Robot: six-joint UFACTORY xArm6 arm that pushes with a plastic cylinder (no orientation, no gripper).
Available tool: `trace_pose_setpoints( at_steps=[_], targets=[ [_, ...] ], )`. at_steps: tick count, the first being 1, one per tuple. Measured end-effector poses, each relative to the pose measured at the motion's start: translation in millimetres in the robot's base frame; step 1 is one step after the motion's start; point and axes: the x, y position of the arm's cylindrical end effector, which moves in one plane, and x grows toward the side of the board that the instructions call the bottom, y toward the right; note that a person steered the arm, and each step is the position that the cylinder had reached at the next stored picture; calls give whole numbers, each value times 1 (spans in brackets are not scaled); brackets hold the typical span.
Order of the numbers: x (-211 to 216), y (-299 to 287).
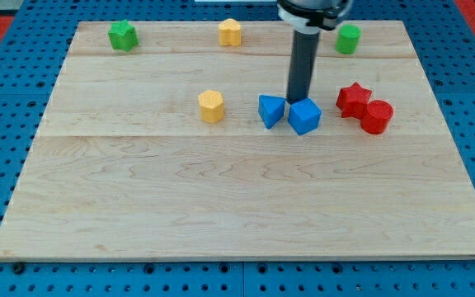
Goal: Move the red star to the center left side of the board
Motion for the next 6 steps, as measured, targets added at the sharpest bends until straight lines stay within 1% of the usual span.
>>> trace_pose_setpoints(
  at_steps=[1,2,3,4,6],
  targets=[
    [13,33],
    [46,31],
    [36,72],
    [33,91],
    [5,106]
  ],
)
